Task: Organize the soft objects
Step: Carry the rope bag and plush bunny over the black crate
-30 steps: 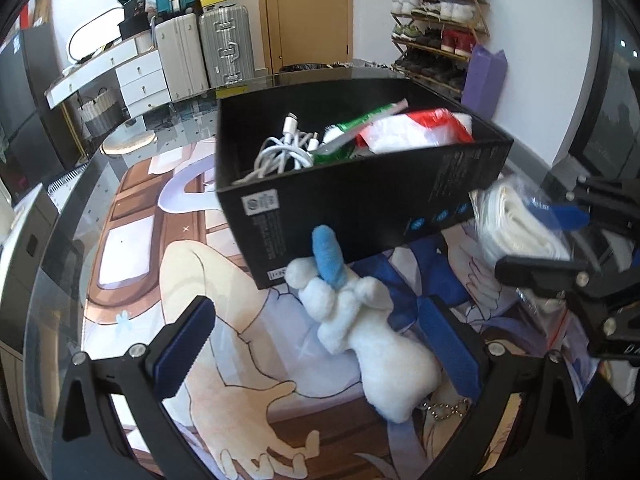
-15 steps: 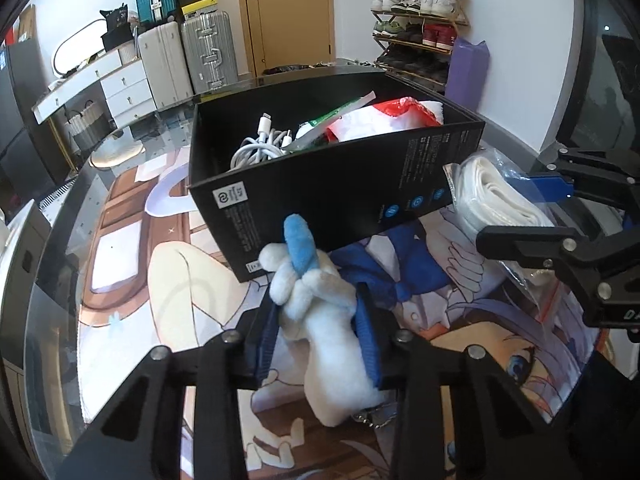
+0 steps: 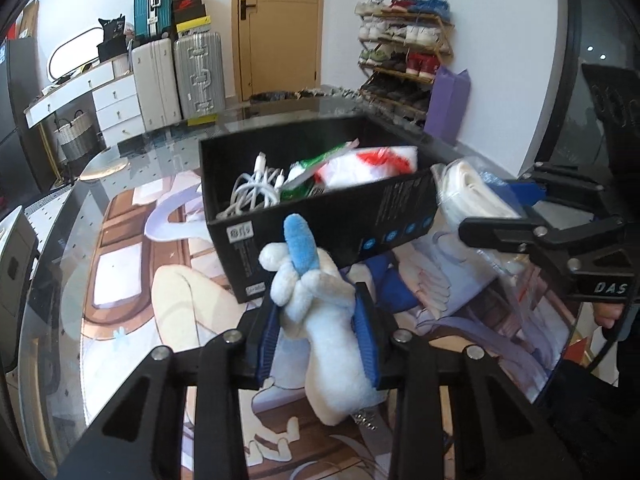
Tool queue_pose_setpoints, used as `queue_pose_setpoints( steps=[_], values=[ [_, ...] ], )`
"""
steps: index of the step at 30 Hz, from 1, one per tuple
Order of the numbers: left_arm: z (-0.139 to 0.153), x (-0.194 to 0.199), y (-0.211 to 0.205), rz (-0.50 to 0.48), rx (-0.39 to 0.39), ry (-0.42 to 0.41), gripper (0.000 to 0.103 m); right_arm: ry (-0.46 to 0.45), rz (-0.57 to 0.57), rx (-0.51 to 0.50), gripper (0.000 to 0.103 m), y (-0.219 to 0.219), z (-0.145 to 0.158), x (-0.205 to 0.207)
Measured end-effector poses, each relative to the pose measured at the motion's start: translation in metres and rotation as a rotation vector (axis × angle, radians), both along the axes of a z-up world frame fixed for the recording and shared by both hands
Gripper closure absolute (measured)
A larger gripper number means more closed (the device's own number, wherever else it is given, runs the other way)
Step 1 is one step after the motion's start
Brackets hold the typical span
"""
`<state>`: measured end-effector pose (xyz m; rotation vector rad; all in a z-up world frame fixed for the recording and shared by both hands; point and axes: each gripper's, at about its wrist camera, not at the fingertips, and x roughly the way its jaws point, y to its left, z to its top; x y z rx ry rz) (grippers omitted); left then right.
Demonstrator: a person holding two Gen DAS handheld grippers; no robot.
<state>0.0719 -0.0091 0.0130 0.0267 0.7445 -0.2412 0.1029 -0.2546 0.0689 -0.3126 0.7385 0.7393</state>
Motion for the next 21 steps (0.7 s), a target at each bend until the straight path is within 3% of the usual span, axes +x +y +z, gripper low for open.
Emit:
queue_pose_setpoints(
  steps=[7, 21],
  values=[
    [0.015, -0.009, -0.002, -0.009, -0.012, -0.063, 0.070, -0.020, -0.005, 0.008, 0.061, -0.004, 0.008, -0.004],
    [0.036, -0.007, 0.009, 0.039, -0.011, -0.109, 0.070, -0.068, -0.024, -0.002, 0.061, -0.008, 0.023, -0.009]
  ],
)
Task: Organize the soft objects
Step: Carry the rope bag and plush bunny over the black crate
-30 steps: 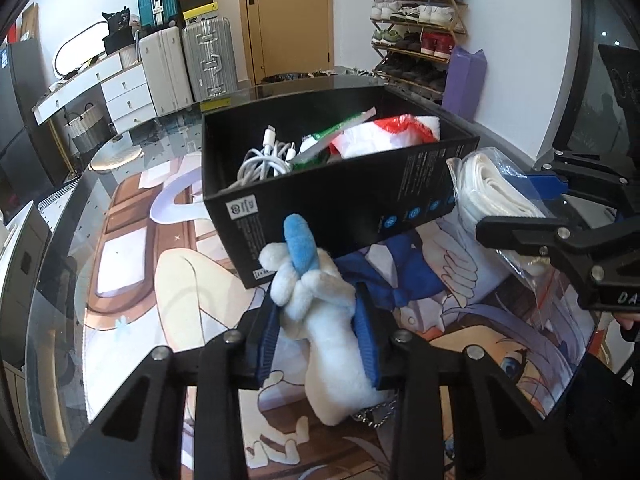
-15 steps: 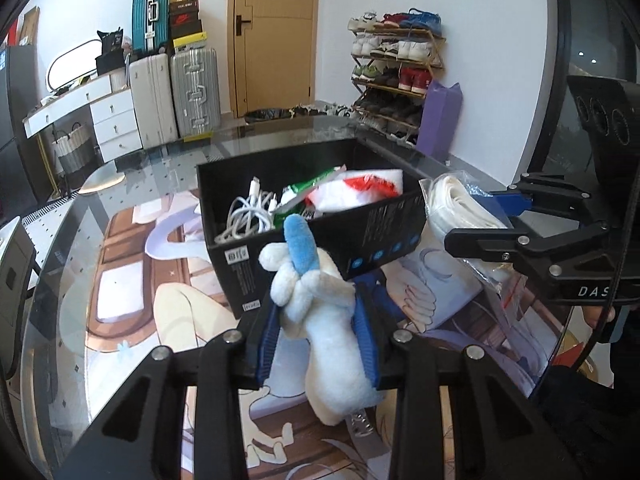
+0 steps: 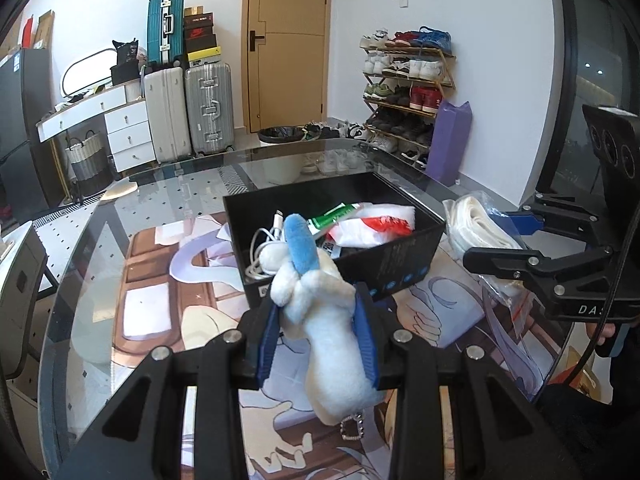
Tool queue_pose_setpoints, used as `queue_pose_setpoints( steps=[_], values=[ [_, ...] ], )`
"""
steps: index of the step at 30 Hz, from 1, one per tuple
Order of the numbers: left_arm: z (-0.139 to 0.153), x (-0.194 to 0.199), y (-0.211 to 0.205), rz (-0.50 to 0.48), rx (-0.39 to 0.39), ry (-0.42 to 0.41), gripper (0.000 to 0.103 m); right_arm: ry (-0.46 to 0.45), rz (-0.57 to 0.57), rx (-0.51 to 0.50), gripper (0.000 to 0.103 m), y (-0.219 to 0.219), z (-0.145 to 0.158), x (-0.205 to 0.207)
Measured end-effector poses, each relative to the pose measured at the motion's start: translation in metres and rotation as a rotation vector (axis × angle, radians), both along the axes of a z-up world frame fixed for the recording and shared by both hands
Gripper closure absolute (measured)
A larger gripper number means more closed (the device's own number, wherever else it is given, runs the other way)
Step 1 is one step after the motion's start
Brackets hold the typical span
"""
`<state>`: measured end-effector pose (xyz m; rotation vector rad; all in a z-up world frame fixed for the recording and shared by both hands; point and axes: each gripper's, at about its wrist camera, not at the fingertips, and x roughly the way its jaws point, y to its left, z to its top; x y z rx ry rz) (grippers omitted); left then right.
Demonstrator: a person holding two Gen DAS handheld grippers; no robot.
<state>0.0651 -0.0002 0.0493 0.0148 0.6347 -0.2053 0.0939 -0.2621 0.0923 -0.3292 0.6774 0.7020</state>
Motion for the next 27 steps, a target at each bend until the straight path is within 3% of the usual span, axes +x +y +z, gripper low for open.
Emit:
queue_pose_setpoints(
  steps=[14, 27],
  values=[
    [0.021, 0.015, 0.008, 0.022, 0.017, -0.047, 0.069, -0.041, -0.029, 0.032, 0.061, -0.011, 0.016, 0.005],
    [0.031, 0.039, 0.013, 0.044, 0.019, -0.055, 0.069, -0.052, -0.043, 0.121, 0.061, -0.018, 0.036, 0.029]
  ],
)
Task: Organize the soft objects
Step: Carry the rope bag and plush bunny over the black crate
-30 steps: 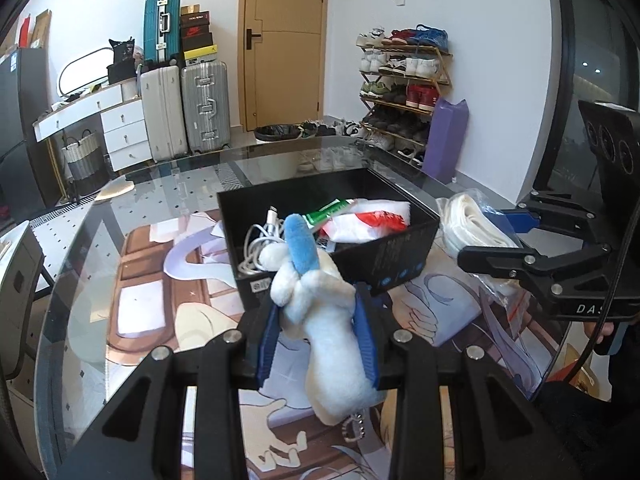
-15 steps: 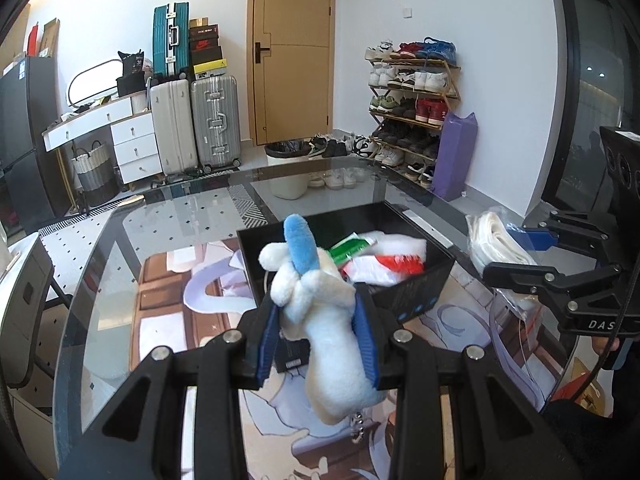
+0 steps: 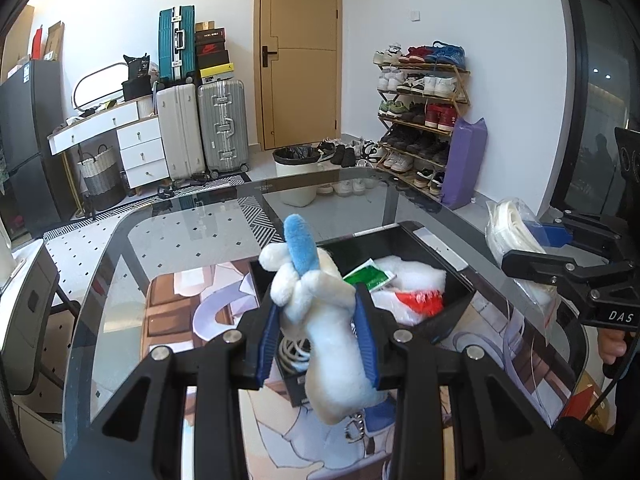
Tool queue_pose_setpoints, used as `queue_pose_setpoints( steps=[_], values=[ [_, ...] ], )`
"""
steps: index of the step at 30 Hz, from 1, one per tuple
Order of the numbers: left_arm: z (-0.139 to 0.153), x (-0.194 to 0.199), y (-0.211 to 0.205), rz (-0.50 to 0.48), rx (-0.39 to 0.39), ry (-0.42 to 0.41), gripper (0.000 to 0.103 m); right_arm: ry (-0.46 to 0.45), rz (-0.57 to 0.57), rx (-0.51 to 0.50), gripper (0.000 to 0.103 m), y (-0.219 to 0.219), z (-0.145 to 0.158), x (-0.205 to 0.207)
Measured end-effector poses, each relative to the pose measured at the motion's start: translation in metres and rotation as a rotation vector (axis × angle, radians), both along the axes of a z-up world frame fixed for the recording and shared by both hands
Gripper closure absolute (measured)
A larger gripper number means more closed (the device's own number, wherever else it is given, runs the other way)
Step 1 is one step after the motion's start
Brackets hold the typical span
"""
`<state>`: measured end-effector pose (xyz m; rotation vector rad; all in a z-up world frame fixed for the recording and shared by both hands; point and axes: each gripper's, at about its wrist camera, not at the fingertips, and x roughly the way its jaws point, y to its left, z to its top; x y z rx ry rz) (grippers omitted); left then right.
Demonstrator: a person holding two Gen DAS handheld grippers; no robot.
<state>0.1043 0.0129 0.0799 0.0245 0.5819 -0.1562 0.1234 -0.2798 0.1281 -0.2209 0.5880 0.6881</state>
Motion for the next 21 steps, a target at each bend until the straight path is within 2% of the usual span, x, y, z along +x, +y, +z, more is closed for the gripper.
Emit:
queue_pose_setpoints(
  steps=[15, 21],
  values=[
    [-0.007, 0.040, -0.003, 0.009, 0.010, 0.025, 0.069, -0.005, 0.022, 0.060, 0.061, 0.027, 0.003, 0.032],
    [-0.017, 0.050, -0.005, 0.001, 0.021, 0.048, 0.069, 0.008, 0.026, 0.044, 0.061, 0.038, -0.002, 0.049]
  ],
)
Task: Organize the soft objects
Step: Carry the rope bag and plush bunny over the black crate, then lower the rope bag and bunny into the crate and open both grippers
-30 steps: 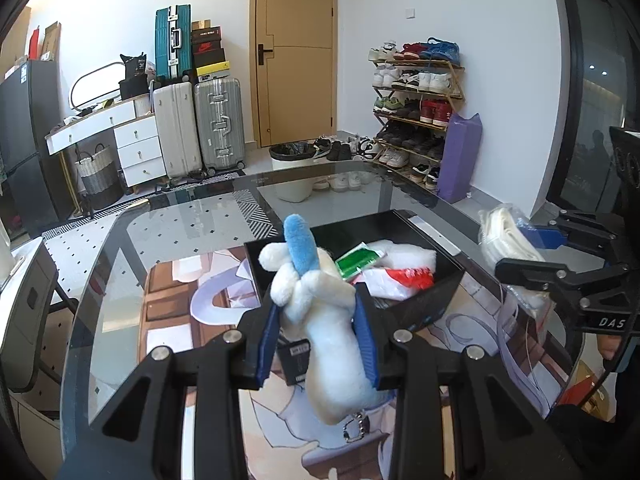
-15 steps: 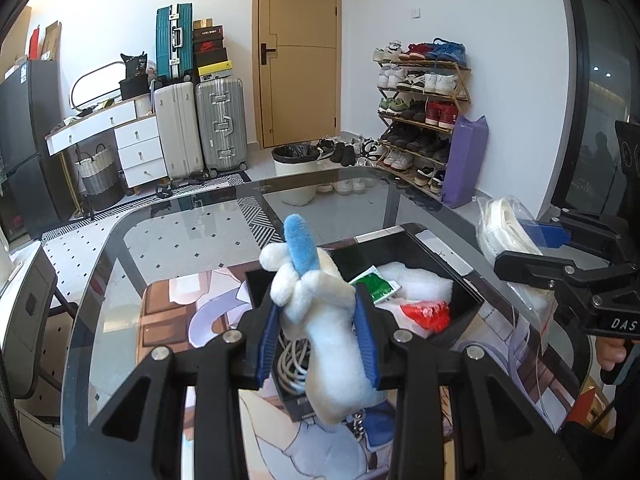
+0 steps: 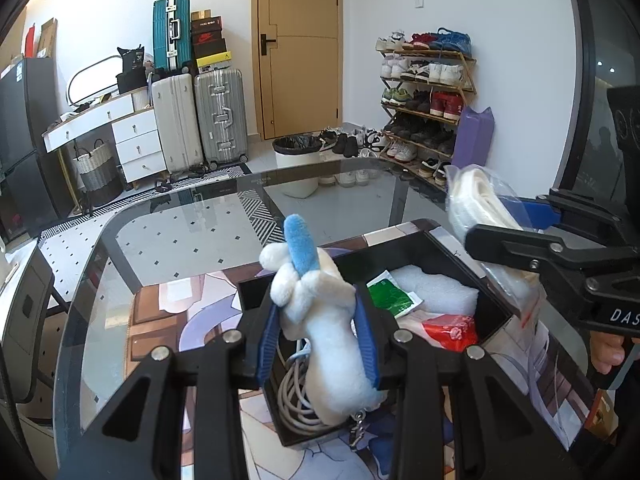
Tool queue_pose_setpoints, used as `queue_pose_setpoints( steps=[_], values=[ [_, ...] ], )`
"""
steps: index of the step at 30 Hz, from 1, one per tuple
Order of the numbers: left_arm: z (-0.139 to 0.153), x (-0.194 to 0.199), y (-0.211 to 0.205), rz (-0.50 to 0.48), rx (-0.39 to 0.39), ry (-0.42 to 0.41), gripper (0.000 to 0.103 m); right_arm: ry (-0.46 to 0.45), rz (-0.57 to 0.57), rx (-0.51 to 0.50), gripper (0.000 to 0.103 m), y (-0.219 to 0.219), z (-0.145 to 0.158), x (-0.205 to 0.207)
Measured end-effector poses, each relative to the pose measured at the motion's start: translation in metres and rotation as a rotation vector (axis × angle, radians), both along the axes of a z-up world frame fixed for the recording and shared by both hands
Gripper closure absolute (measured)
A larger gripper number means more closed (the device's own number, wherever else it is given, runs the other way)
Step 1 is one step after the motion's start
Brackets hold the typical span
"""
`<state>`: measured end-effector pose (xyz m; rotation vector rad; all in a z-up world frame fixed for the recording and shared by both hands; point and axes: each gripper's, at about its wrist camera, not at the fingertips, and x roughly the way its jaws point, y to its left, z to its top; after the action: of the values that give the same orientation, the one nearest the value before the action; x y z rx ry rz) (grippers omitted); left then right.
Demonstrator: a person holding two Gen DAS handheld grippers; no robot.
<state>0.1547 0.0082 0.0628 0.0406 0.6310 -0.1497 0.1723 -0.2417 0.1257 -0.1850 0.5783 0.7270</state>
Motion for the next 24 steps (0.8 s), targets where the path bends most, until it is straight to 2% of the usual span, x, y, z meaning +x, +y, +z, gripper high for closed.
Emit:
queue_pose_setpoints(
  steps=[16, 24],
  values=[
    [-0.017, 0.023, -0.008, -0.012, 0.046, 0.075, 0.069, 0.062, 0.018, -0.076, 0.061, 0.035, -0.033, 0.029],
    [-0.022, 0.026, -0.004, -0.007, 0.030, 0.094, 0.068, 0.078, 0.025, -0.124, 0.061, 0.041, -0.043, 0.029]
  ],
)
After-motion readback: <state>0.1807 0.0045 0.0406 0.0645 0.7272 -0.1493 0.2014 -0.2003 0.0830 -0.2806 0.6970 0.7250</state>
